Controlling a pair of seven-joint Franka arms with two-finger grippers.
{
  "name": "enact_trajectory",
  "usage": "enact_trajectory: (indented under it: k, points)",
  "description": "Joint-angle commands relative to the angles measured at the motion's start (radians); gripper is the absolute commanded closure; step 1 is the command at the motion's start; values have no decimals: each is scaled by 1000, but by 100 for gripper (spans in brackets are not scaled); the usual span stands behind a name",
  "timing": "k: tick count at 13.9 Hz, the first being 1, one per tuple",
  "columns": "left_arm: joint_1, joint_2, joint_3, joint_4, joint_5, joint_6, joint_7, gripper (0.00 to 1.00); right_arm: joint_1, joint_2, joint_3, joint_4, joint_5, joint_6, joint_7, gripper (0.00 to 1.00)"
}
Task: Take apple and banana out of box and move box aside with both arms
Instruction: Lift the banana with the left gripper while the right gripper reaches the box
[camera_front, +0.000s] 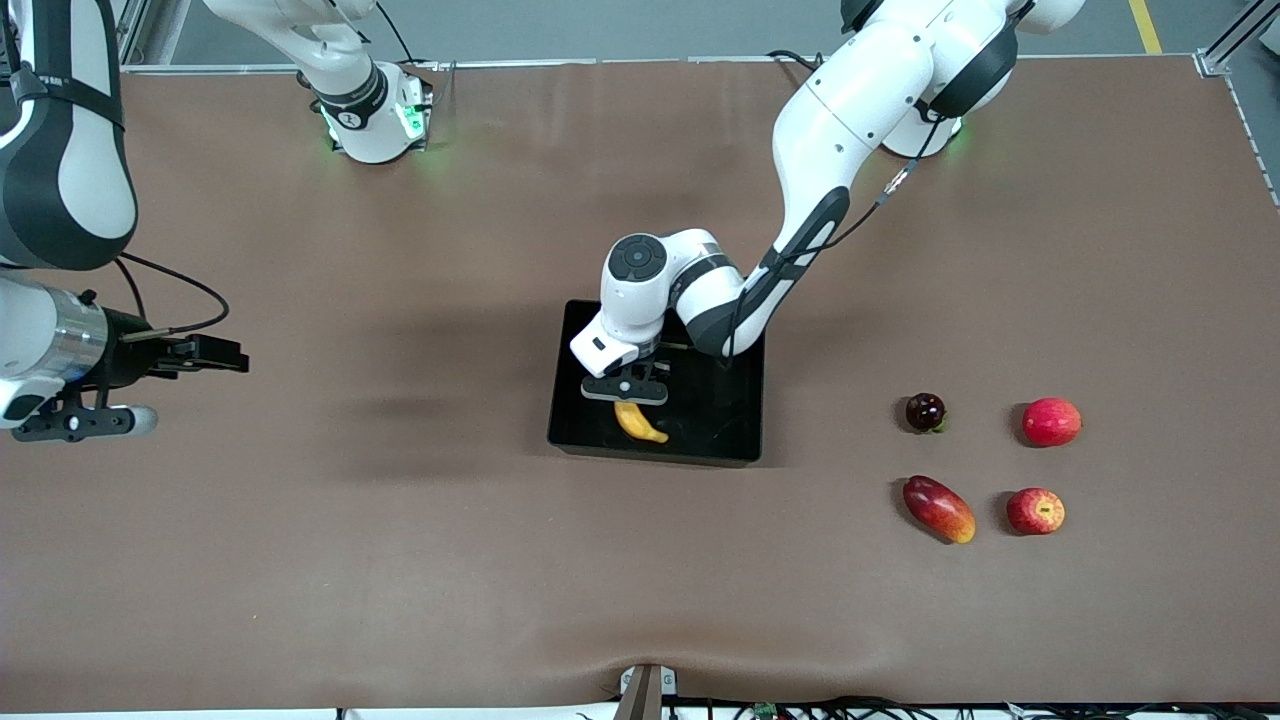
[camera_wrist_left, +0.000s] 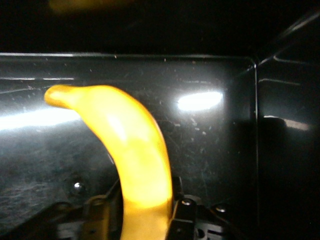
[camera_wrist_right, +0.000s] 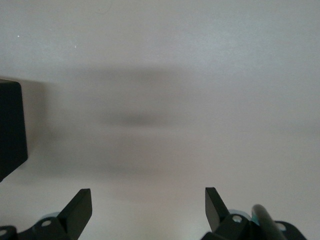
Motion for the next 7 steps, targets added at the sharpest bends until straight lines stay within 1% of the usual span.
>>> enact_trajectory:
  k: [1,2,5,7]
  points:
    - [-1,-32,11,-5,24,11,-4,100,14,5,-2,9,23,-17,3,0]
    - [0,-49,11,-3,24,-12,-2,100,22,5,-2,1,39,-17,12,0]
    - [7,-101,6,-3,21,-119,43,100,49,5,-2,-15,138,-15,144,0]
    - [11,-151,0,-5,11,-175,62,100,107,5,-3,-16,142,-12,219,0]
